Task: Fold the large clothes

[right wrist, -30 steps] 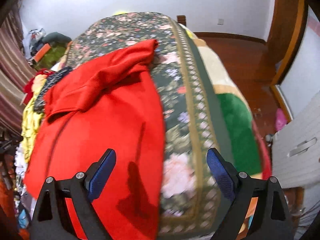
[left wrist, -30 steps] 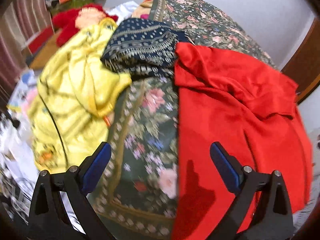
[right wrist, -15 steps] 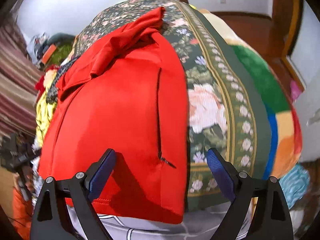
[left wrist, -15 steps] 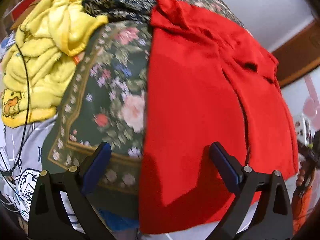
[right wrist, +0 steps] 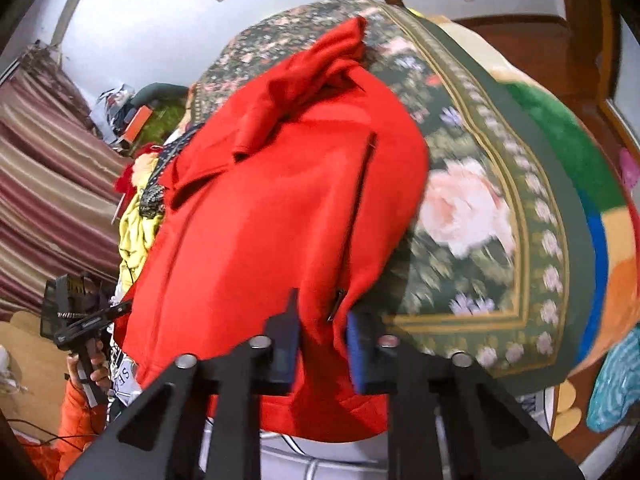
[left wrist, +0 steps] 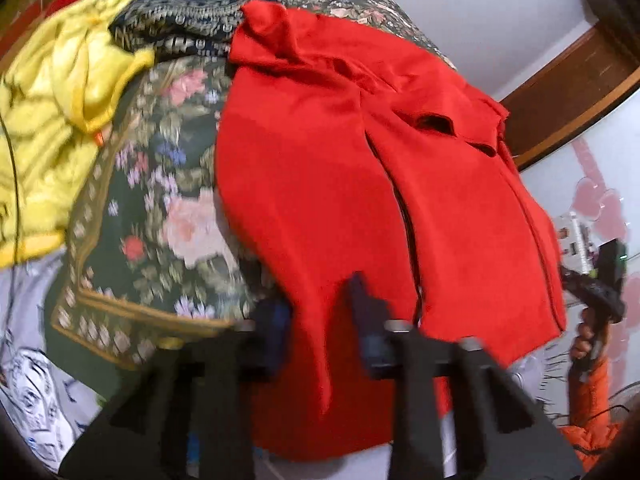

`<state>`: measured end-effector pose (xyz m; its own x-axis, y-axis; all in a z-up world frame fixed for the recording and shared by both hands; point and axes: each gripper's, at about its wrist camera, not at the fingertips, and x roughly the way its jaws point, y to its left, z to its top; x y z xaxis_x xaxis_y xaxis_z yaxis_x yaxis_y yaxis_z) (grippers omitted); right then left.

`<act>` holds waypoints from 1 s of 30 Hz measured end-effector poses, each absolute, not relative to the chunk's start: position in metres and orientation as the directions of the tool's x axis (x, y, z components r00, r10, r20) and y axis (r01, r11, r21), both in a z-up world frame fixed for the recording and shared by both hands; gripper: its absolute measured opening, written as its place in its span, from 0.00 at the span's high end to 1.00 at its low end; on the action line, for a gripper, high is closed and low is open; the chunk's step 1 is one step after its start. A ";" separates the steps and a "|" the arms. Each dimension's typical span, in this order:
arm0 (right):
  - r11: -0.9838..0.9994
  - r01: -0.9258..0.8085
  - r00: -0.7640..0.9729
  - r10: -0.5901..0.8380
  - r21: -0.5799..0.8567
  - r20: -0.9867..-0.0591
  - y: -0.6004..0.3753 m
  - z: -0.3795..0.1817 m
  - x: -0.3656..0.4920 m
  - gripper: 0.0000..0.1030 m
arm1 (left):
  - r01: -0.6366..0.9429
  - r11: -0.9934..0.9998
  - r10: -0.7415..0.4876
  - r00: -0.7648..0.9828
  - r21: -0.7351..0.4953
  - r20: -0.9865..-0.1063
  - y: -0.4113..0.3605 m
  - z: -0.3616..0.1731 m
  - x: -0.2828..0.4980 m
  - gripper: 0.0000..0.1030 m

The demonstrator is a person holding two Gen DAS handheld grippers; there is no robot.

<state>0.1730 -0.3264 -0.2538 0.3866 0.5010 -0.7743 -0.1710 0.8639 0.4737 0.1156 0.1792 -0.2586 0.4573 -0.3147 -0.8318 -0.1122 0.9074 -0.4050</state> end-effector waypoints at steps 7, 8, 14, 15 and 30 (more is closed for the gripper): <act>0.866 -0.303 0.450 0.498 0.398 -0.741 -0.295 -0.207 0.201 0.89 | -0.094 0.943 -0.216 0.553 -0.318 -0.805 0.181 -0.217 0.138 0.93; 0.866 -0.317 0.466 0.498 0.387 -0.732 -0.290 -0.198 0.207 0.89 | -0.090 0.948 -0.203 0.568 -0.306 -0.797 0.182 -0.209 0.142 0.94; 0.860 -0.364 0.543 0.509 0.358 -0.668 -0.272 -0.155 0.259 0.89 | -0.071 0.965 -0.136 0.690 -0.253 -0.711 0.191 -0.150 0.177 0.95; 0.863 -0.369 0.556 0.503 0.346 -0.662 -0.267 -0.150 0.267 0.89 | -0.073 0.965 -0.128 0.703 -0.251 -0.700 0.193 -0.144 0.183 0.95; 0.924 -0.184 0.568 0.379 0.337 -0.730 -0.239 -0.192 0.475 0.89 | -0.268 0.958 0.116 0.689 -0.103 -0.715 0.235 -0.161 0.384 0.99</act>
<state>0.4746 -0.2393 -0.1923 0.5683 0.3793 -0.7302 -0.1837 0.9235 0.3367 0.3839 0.2355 -0.1607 0.6892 0.1158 -0.7153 -0.2684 0.9577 -0.1034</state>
